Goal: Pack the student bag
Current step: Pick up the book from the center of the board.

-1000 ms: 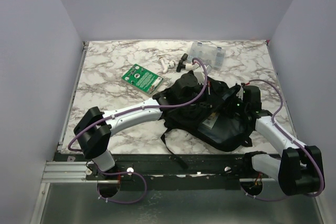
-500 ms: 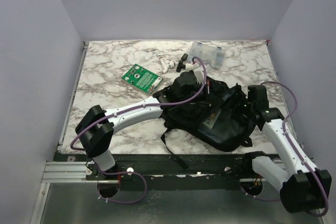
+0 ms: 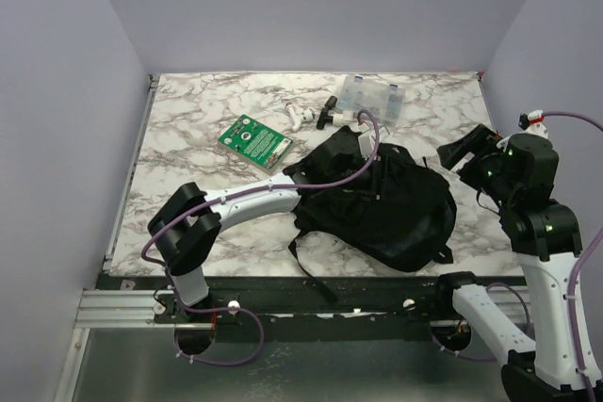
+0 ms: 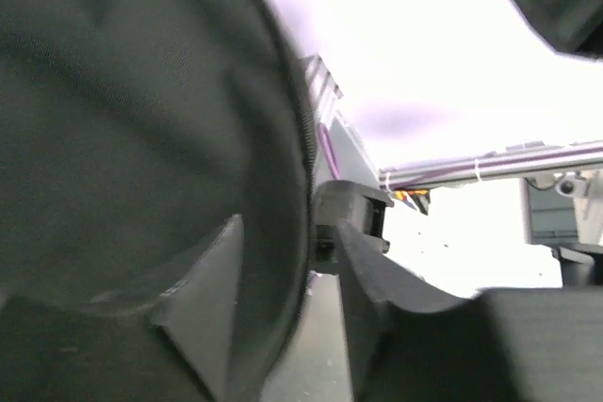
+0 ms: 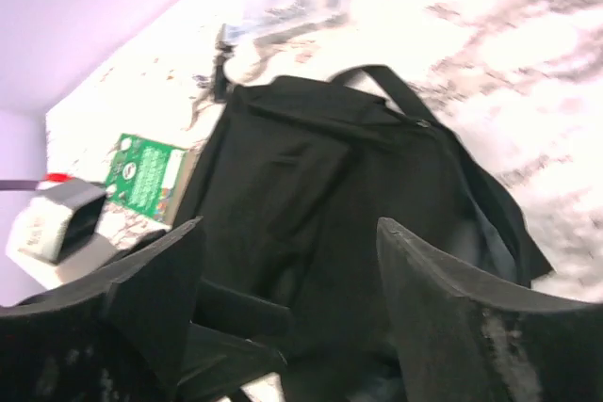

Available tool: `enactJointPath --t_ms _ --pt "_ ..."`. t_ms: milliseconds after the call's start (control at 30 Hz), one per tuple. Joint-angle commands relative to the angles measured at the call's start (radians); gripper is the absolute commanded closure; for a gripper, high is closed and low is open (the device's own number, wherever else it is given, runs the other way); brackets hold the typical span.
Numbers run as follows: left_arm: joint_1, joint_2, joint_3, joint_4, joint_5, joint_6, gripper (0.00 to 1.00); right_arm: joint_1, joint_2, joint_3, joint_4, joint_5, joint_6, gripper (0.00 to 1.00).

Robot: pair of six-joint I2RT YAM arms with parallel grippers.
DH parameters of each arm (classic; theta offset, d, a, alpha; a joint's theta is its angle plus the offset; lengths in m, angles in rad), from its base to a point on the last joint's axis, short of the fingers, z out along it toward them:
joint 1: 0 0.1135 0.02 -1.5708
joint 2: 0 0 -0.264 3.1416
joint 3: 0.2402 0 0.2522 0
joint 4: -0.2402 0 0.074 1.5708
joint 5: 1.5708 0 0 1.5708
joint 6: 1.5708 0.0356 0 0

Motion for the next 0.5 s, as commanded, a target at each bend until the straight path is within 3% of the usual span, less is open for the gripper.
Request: enactJointPath --t_ms 0,67,100,133,200,333,467 --pt "-0.002 -0.07 -0.051 0.036 0.079 0.046 0.44 0.0 0.065 0.062 0.108 -0.228 -0.175 0.2" --pt "0.01 -0.129 -0.089 0.031 0.109 0.061 0.4 0.0 0.105 0.043 0.201 -0.369 -0.181 0.19" --pt "0.014 -0.162 -0.114 0.029 0.114 0.076 0.36 0.0 0.137 0.019 0.257 -0.449 -0.172 0.14" --pt "0.016 -0.205 -0.147 0.023 0.109 0.101 0.31 0.0 0.16 -0.006 0.306 -0.5 -0.157 0.01" --pt "0.02 -0.292 -0.204 -0.015 0.092 0.148 0.24 0.009 0.212 -0.083 0.438 -0.586 -0.113 0.0" --pt "0.038 -0.503 -0.312 -0.173 0.031 0.252 0.19 0.177 0.352 -0.06 0.524 -0.44 -0.155 0.0" --pt "0.069 -0.718 -0.417 -0.389 -0.127 0.378 0.13 0.337 0.545 0.007 0.598 -0.361 -0.203 0.0"
